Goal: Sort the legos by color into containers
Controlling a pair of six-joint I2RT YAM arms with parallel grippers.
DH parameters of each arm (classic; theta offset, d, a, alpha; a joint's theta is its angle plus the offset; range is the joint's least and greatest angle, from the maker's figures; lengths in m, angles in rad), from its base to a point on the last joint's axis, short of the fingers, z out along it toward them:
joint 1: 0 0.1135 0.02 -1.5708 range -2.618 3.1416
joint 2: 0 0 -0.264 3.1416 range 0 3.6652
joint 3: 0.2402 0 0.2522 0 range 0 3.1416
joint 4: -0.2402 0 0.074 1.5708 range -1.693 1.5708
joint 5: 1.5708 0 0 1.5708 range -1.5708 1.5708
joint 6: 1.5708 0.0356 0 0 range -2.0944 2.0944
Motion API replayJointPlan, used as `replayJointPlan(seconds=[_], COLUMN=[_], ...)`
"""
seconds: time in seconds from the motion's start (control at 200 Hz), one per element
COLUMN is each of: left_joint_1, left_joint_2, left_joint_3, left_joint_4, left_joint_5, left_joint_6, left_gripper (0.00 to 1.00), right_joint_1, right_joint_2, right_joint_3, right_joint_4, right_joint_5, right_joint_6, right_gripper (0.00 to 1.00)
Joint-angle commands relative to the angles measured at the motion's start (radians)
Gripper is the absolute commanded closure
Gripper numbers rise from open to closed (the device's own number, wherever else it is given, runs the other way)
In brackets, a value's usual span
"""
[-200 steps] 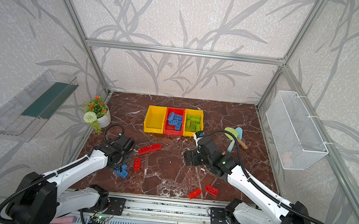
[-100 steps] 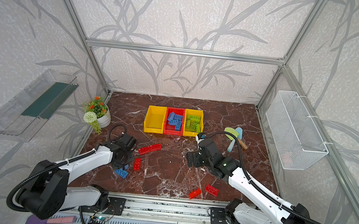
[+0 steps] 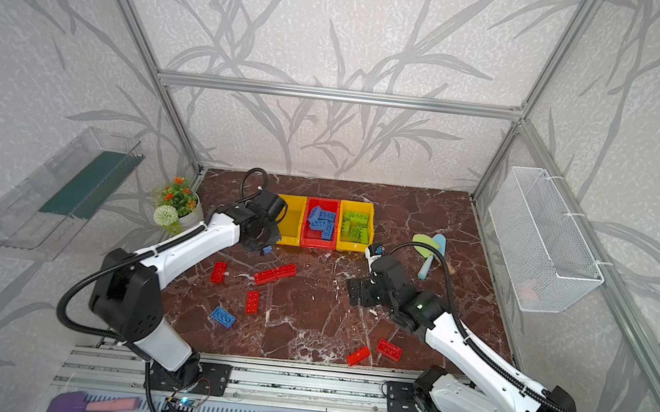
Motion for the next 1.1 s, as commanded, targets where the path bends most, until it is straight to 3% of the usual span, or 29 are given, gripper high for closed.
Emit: replayJointPlan(seconds=[0.0,0.38,0.425,0.555,0.61,0.745,0.915,1.095], left_joint_1=[-0.035,-0.063,-0.063,-0.063,-0.062,-0.069,-0.070,-0.069], left_joint_2=[0.150,0.700,0.739,0.784,0.769,0.638,0.310,-0.038], left_joint_3=[0.197,1.004,1.066,1.143,1.129,0.970,0.532,0.042], left_joint_4=[-0.080,-0.320,-0.333,-0.353,-0.351,-0.306,-0.163,-0.092], left_joint_5=[-0.021,0.055,0.071,0.091,0.090,0.060,-0.001,-0.030], left_joint_6=[0.080,0.183,0.190,0.195,0.192,0.187,0.138,0.056], left_gripper=[0.95,0.89,0.79,0.38,0.29,0.28,0.28,0.25], right_joint_1=[-0.025,-0.123,-0.135,-0.164,-0.167,-0.168,-0.156,-0.057], right_joint_2=[-0.039,-0.093,-0.091,-0.089,-0.090,-0.083,-0.077,-0.049], right_joint_3=[-0.014,-0.044,-0.046,-0.042,-0.039,-0.033,-0.027,-0.002], right_joint_4=[-0.026,-0.057,-0.058,-0.053,-0.049,-0.037,-0.036,-0.033], right_joint_5=[0.012,-0.029,-0.032,-0.048,-0.053,-0.069,-0.104,-0.068], right_joint_6=[-0.016,-0.004,-0.005,-0.010,-0.012,-0.018,-0.035,-0.037], right_gripper=[0.01,0.01,0.01,0.01,0.01,0.01,0.01,0.01])
